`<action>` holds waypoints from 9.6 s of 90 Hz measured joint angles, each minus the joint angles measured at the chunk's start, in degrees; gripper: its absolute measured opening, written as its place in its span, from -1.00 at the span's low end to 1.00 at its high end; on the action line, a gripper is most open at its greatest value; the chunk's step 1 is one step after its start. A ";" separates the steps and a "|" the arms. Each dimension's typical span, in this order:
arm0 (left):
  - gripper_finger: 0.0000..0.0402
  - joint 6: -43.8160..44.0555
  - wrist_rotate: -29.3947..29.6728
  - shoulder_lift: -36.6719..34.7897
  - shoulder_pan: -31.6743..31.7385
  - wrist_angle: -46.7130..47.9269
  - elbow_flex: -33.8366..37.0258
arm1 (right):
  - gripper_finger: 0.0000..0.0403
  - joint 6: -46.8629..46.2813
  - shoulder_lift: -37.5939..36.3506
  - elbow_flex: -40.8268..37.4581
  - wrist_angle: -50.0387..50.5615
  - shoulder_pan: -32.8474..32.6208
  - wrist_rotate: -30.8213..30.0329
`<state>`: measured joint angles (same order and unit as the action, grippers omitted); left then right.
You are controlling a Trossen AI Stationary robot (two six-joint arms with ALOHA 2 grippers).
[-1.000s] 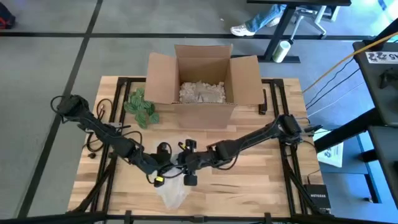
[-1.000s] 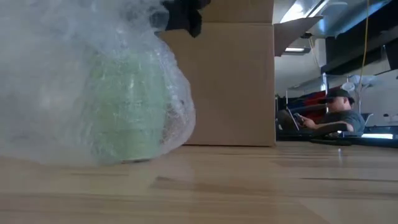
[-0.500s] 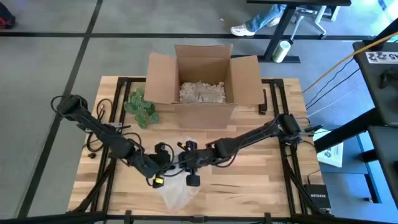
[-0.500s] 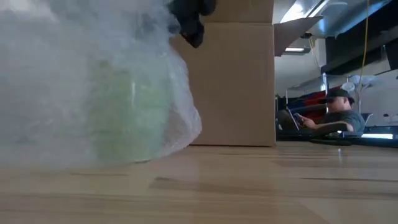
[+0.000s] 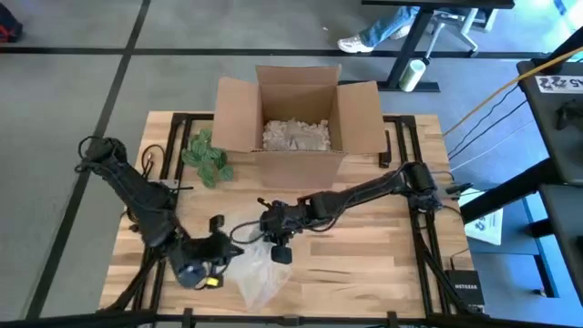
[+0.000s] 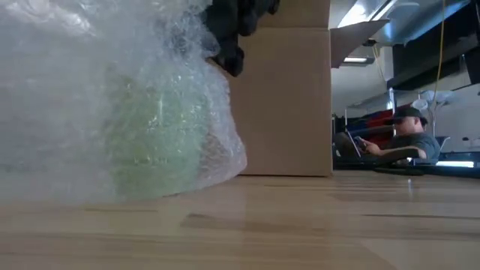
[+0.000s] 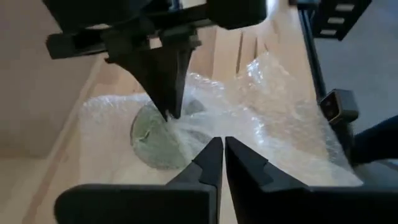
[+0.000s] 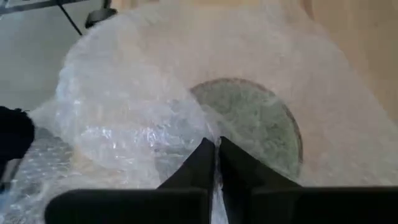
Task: Wrap mug
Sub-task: Wrap the green mug in bubble wrap
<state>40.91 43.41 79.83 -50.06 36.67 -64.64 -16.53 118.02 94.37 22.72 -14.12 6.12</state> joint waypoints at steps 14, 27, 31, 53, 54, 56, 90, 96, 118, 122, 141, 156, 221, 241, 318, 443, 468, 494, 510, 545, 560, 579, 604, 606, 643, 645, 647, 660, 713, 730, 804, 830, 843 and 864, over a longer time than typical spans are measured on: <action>-1.00 6.86 4.78 0.00 -4.79 3.29 -0.31 | -1.00 0.33 -0.01 4.41 4.79 0.00 -1.08; -1.00 17.39 5.37 0.16 -7.07 9.25 -0.31 | -1.00 1.81 1.42 9.57 11.25 0.03 -1.06; -1.00 19.62 5.44 0.38 -7.54 10.61 -0.31 | -1.00 1.82 2.89 11.91 14.04 0.03 -0.74; -1.00 29.16 4.58 2.29 -10.40 12.91 -0.31 | -1.00 2.02 11.68 23.42 26.39 0.32 1.00; -1.00 29.73 4.47 2.41 -10.58 13.01 -0.31 | -1.00 2.04 11.86 23.75 26.45 0.32 0.99; -1.00 30.92 4.21 2.69 -10.96 13.39 -0.31 | -1.00 2.12 12.27 24.34 26.96 0.32 1.00; -1.00 51.70 -4.50 11.62 -13.60 15.50 3.15 | -1.00 2.45 14.14 26.71 27.22 0.38 3.27; -1.00 52.40 -5.01 12.88 -13.46 12.53 4.35 | -1.00 2.45 14.15 26.71 26.95 0.38 3.47; -1.00 52.39 -5.79 16.59 -10.12 7.23 9.46 | -1.00 2.06 14.27 26.71 26.29 0.28 4.01; -1.00 52.46 -5.78 16.74 -9.43 6.48 10.37 | -1.00 2.05 14.27 26.71 26.31 0.27 4.01; -1.00 50.51 1.68 16.76 -7.04 5.39 12.50 | -1.00 1.90 14.27 26.71 26.14 0.27 5.47; -1.00 47.43 12.48 16.46 -6.85 2.36 12.80 | -1.00 1.83 14.74 26.71 26.04 0.27 5.53; -1.00 -3.64 16.96 9.66 -0.12 -30.59 11.27 | -1.00 1.86 15.47 26.69 24.17 0.27 5.69; -1.00 -1.90 6.74 9.64 4.62 -31.60 11.46 | -1.00 1.87 15.47 26.69 23.91 0.27 5.54; -1.00 10.83 -14.99 10.38 8.77 -23.16 11.71 | -1.00 4.53 7.00 26.60 23.79 -4.06 -16.01; -1.00 9.70 -16.67 10.29 10.11 -22.16 11.71 | -0.04 4.55 7.44 25.97 31.10 -3.86 -6.39; -1.00 9.70 -16.71 10.29 10.11 -22.10 11.71 | -0.04 1.49 6.40 26.01 41.58 -3.86 -9.31; -1.00 9.68 -16.70 10.29 10.11 -22.12 11.71 | -0.04 -1.38 2.43 25.99 44.99 -3.92 -19.07; -1.00 9.68 -16.71 10.29 10.11 -22.12 11.71 | -0.04 -2.27 0.35 25.99 43.08 -3.92 -19.01; -1.00 9.65 -16.69 10.29 10.11 -22.09 11.71 | -0.04 -2.30 1.48 26.02 34.64 -7.27 -16.97; -1.00 9.55 -16.69 10.29 10.09 -22.16 11.71 | -0.08 0.36 4.42 26.01 26.37 -7.62 -12.84; -1.00 6.64 -16.69 9.57 10.11 -21.60 10.59 | -0.63 2.23 6.93 25.91 24.31 -8.12 -13.25; -1.00 3.86 -18.76 8.35 14.25 -11.21 4.78 | -0.87 1.78 4.60 25.99 25.23 -10.73 -16.43; -1.00 3.57 -19.54 8.33 14.69 -11.51 4.69 | -0.87 1.78 4.24 25.99 25.45 -11.20 -17.31; -1.00 2.51 -23.34 8.37 15.27 -8.41 0.28 | -0.99 -4.23 -1.03 25.96 39.42 -17.07 -32.10; -1.00 2.51 -23.28 8.37 15.08 -7.75 -0.31 | -0.99 -4.62 -0.83 25.92 39.81 -17.03 -32.11; -1.00 2.51 -23.13 8.37 14.91 -7.03 -0.93 | -0.99 -4.96 -0.65 25.88 39.92 -17.01 -32.19; -1.00 2.52 -21.37 8.37 14.04 -3.50 -4.26 | -0.99 -5.55 -0.55 23.50 37.44 -16.97 -33.56; -1.00 2.58 -18.12 9.13 16.84 0.19 -2.09 | -1.00 1.79 -0.38 13.18 15.85 -8.94 -15.50; -1.00 2.56 -13.37 9.29 16.85 -0.17 -1.16 | -1.00 3.39 -0.39 10.28 10.43 -7.74 -12.07; -1.00 21.20 21.44 2.12 -3.92 16.21 -1.16 | -1.00 0.28 -0.39 6.67 3.26 -4.39 -4.95; -1.00 34.17 28.89 1.88 -11.31 21.43 1.42 | -1.00 0.15 -0.35 9.38 7.98 -3.43 -3.82; -1.00 40.07 29.06 1.90 -12.03 21.37 4.30 | -1.00 0.30 -0.37 12.49 9.96 -3.44 -3.42; -1.00 43.91 29.17 1.92 -13.95 21.29 6.03 | -1.00 0.50 7.13 21.43 21.11 -3.35 0.55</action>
<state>84.82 72.58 81.76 -64.01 57.96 -58.61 -16.03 125.14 115.79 43.83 -17.47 6.67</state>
